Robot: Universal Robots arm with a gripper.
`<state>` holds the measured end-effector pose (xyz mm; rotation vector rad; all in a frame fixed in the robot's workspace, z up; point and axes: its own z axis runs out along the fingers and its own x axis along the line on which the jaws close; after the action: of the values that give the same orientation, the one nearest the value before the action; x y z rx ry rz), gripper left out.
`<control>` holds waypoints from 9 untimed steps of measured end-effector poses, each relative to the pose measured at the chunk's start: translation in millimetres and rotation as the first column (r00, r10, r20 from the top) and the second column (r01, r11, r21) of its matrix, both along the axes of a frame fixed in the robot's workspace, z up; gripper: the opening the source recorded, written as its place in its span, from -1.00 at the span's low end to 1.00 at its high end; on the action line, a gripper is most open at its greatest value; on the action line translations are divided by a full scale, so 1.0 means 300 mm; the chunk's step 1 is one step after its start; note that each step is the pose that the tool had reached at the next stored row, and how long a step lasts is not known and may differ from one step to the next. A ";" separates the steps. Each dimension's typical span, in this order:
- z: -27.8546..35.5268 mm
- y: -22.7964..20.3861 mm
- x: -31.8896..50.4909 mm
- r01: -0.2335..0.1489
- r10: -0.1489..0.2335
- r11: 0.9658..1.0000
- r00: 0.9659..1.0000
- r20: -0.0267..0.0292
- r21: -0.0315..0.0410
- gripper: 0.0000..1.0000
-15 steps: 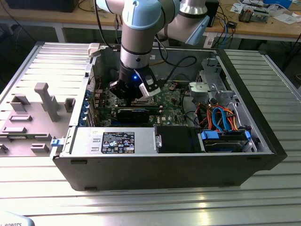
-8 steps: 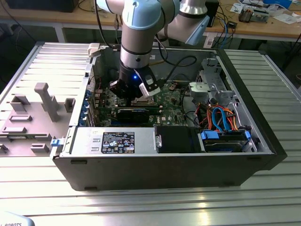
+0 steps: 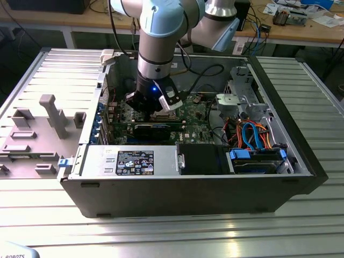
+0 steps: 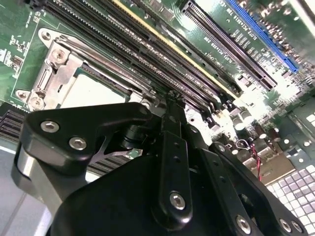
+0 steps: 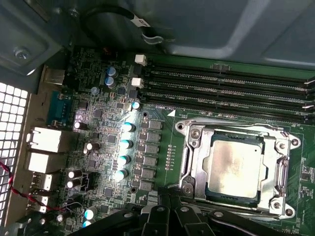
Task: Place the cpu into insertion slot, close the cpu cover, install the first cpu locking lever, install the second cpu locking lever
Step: 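Install the second cpu locking lever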
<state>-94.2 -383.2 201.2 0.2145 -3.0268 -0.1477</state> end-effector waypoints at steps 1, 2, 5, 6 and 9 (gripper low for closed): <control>-0.001 0.000 0.000 0.000 0.000 1.000 1.000 0.000 0.001 -0.79; -0.002 0.000 0.000 0.000 0.000 1.000 1.000 0.000 0.001 -0.79; -0.003 0.001 0.000 -0.001 0.001 1.000 1.000 0.000 0.001 -0.79; -0.002 0.001 0.000 -0.001 0.001 1.000 1.000 0.000 0.000 -0.79; 0.018 0.001 0.000 -0.002 0.002 1.000 1.000 0.002 0.000 -0.79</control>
<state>-94.2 -383.0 206.6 0.2176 -3.0282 -0.1477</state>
